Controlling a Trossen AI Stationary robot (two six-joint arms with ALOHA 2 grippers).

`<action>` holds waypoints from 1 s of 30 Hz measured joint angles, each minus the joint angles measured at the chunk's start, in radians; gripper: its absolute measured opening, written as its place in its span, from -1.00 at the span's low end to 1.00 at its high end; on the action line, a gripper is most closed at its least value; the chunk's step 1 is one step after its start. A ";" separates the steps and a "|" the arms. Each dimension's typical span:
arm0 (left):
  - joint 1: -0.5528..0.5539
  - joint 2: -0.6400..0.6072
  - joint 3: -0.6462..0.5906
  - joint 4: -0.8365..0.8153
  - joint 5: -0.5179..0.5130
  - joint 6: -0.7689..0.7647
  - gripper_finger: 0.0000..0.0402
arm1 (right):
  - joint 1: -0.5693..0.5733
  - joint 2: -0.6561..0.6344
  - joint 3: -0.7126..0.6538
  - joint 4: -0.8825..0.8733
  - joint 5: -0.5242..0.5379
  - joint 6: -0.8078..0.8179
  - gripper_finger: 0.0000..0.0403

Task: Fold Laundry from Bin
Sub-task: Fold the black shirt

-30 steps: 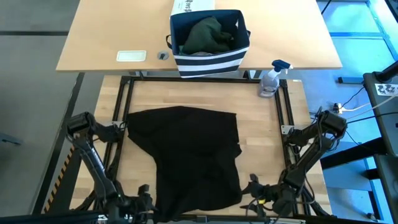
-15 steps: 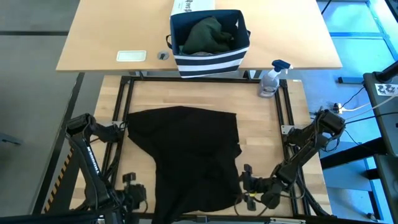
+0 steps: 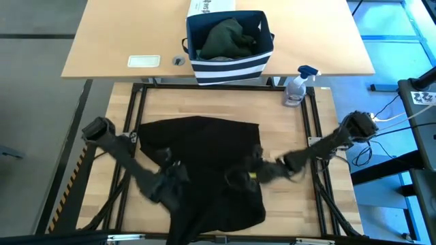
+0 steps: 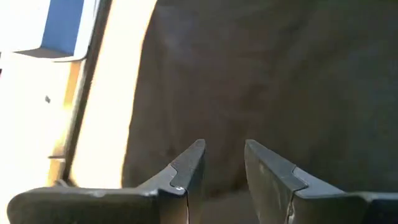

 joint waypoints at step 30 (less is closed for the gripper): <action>1.114 -0.600 -0.833 0.990 0.702 0.698 -0.47 | -0.843 0.091 -0.001 -0.079 -0.537 -0.280 0.27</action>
